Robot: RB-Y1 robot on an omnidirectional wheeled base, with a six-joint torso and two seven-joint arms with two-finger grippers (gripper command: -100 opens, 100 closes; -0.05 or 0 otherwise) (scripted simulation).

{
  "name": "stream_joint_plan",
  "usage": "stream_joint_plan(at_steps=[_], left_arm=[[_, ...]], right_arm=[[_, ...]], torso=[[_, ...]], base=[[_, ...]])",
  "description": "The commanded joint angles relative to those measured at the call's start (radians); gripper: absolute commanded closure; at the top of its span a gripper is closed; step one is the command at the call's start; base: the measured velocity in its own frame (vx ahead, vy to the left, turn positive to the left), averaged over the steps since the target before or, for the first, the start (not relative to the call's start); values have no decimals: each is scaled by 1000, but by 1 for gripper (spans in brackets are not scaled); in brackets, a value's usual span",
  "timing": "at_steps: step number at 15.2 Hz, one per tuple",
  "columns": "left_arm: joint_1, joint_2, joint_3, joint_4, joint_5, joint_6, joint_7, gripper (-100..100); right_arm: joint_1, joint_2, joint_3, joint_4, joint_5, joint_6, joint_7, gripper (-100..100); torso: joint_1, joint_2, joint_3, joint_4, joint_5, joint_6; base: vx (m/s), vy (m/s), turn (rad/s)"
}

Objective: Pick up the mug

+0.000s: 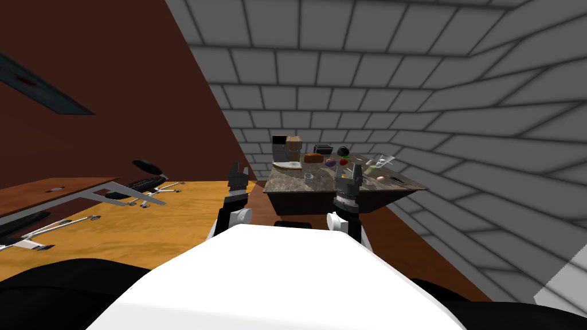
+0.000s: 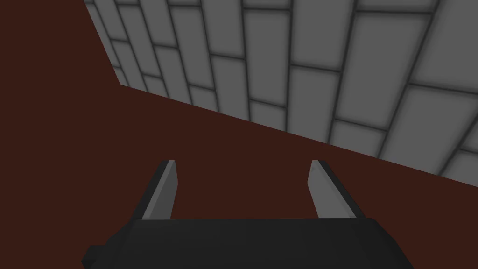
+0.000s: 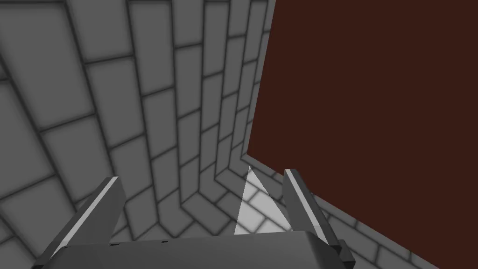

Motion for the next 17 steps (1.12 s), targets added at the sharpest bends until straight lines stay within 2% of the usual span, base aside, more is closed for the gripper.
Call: stream_joint_plan(at_steps=[1,2,3,4,5,6,7,8,9,11,12,13,14,16,17], left_arm=[[0,0,0,0,0,0,0,0],[0,0,0,0,0,0,0,0],[0,0,0,0,0,0,0,0],[0,0,0,0,0,0,0,0],[0,0,0,0,0,0,0,0],[0,0,0,0,0,0,0,0],[0,0,0,0,0,0,0,0],[0,0,0,0,0,0,0,0],[0,0,0,0,0,0,0,0],[0,0,0,0,0,0,0,0],[0,0,0,0,0,0,0,0],[0,0,0,0,0,0,0,0],[0,0,0,0,0,0,0,0],[0,0,0,0,0,0,0,0],[0,0,0,0,0,0,0,0]], right_arm=[[1,-47,3,15,0,-4,1,-100],[1,-47,3,15,0,-4,1,-100],[2,-83,6,31,1,-8,2,-100],[2,-85,6,31,1,-8,2,-100],[4,-121,10,52,2,-13,4,-100],[4,-127,10,52,2,-13,4,-100],[6,-161,14,78,3,-19,6,-100],[6,-173,14,78,3,-19,6,-100],[8,-201,20,109,5,-27,8,-100],[8,-223,20,109,5,-27,8,-100],[11,-258,26,143,7,-34,11,-100],[11,-275,26,143,7,-34,11,-100],[13,-300,32,182,10,-43,14,-100],[13,-330,32,182,10,-43,14,-100],[16,-364,40,225,14,-52,18,-100]], torso=[[0,0,0,0,0,0],[0,0,0,0,0,0],[1,0,0,0,0,0],[3,1,0,0,0,0],[3,1,0,0,1,0],[4,1,0,0,1,0],[5,0,0,0,1,0],[5,0,0,0,1,0],[5,0,0,0,1,0],[6,1,0,0,1,0],[5,0,0,0,1,0],[5,0,0,0,1,0],[5,0,0,0,1,0],[7,1,1,0,2,0],[7,1,0,0,2,0]], base=[[-1,15,37],[-4,31,38],[-12,53,43],[-8,60,34],[-7,73,55],[-6,71,47],[-3,82,67],[-2,78,59],[-8,90,93],[-7,75,40],[7,70,63],[3,81,73],[-17,110,104],[-10,97,58],[2,90,83]])
